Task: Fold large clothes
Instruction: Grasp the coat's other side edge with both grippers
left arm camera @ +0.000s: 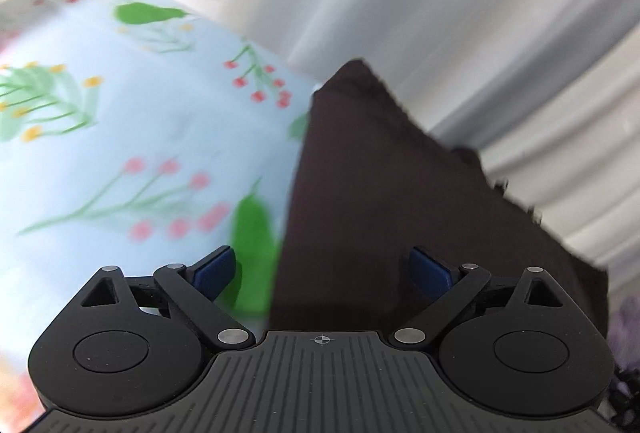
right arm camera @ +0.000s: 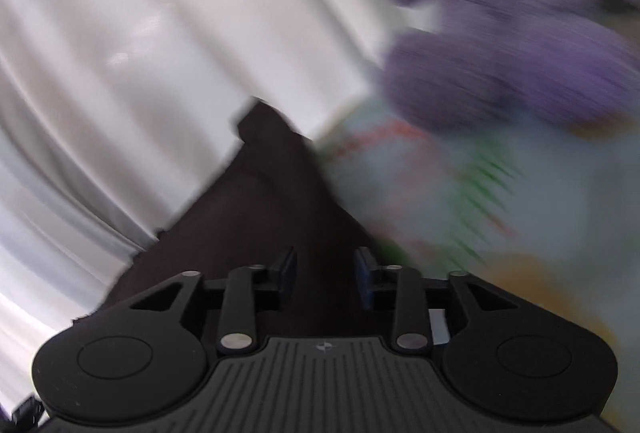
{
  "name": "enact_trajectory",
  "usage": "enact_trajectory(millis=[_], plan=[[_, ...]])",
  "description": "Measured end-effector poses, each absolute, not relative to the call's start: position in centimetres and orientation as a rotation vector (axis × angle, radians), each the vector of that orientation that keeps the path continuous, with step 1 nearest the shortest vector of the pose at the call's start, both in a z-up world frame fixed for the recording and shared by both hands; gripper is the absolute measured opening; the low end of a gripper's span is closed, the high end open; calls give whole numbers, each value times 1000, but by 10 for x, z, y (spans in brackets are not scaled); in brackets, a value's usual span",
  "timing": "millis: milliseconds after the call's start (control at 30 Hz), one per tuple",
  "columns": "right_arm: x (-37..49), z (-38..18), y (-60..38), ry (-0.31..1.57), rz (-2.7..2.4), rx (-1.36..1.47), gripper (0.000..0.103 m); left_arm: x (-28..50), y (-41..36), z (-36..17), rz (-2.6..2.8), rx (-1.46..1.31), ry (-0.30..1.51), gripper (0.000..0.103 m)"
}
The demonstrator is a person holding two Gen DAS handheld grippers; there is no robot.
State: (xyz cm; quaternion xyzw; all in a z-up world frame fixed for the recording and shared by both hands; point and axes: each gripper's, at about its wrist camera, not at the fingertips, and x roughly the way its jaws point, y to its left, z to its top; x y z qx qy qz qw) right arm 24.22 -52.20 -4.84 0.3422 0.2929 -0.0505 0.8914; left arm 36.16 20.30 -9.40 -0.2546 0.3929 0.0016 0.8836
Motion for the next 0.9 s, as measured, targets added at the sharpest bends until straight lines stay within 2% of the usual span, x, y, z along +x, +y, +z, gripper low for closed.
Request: enact_trajectory(millis=[167, 300, 467, 600, 633, 667, 733, 833, 900], plan=[[227, -80, -541, 664, -71, 952, 44, 306, 213, -92, -34, -613, 805, 97], [227, -101, -547, 620, -58, 1110, 44, 311, 207, -97, -99, -712, 805, 97], [224, -110, -555, 591, -10, 1188, 37, 324, 196, -109, -83, -726, 820, 92], [227, -114, -558, 578, 24, 1238, 39, 324, 200, -114, -60, -765, 819, 77], [228, -114, -557, 577, 20, 1242, 37, 324, 201, -116, -52, -779, 821, 73], [228, -112, -555, 581, 9, 1232, 29, 324, 203, -118, -49, -794, 819, 71], [231, -104, -548, 593, -21, 1170, 22, 324, 205, -117, -41, -808, 825, 57], [227, -80, -539, 566, -9, 1073, 18, 319, 205, -102, -65, -800, 791, 45], [221, -60, -535, 536, 21, 1041, 17, 315, 203, -87, -93, -776, 764, 42]])
